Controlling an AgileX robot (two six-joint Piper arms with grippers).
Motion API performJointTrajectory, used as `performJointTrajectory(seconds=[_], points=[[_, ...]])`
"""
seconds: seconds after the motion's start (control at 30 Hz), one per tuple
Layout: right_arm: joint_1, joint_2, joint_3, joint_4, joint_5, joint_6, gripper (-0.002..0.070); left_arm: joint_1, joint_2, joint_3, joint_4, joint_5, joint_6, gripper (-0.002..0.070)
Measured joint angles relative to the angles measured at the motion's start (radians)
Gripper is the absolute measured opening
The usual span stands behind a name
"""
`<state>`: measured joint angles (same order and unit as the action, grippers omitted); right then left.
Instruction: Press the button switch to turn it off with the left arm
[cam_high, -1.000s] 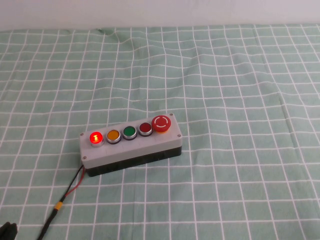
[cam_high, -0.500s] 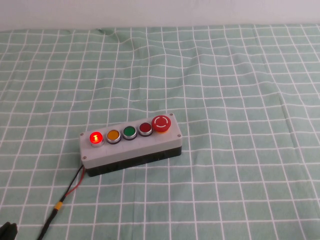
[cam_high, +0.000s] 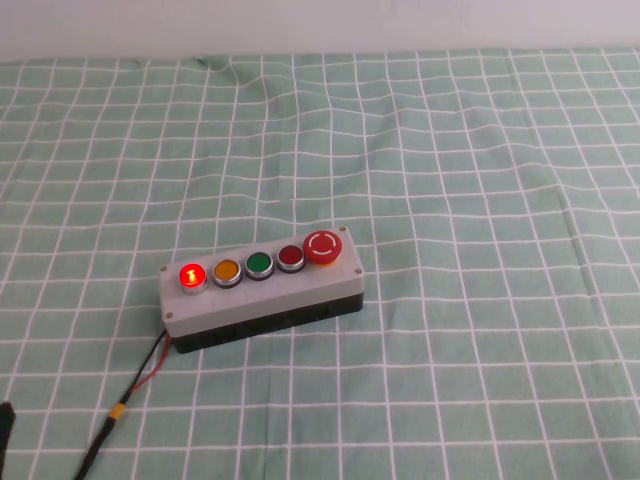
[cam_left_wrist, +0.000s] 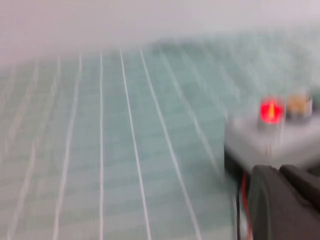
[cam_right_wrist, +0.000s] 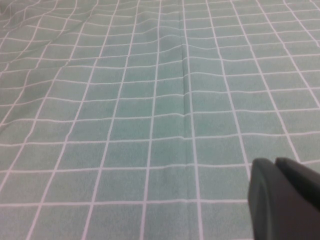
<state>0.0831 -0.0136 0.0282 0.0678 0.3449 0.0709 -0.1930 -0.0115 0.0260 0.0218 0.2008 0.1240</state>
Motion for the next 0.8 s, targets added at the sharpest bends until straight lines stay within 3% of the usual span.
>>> performJointTrajectory(seconds=[0.33, 0.57, 0.8], points=[[0.000, 0.000, 0.000, 0.000, 0.000, 0.000, -0.0016, 0.000, 0.000, 0.000, 0.000, -0.629, 0.000, -0.0003], [0.000, 0.000, 0.000, 0.000, 0.000, 0.000, -0.0016, 0.000, 0.000, 0.000, 0.000, -0.781, -0.010, -0.0003], [0.000, 0.000, 0.000, 0.000, 0.000, 0.000, -0.0016, 0.000, -0.002, -0.005, -0.014, -1.050, -0.055, -0.0003]])
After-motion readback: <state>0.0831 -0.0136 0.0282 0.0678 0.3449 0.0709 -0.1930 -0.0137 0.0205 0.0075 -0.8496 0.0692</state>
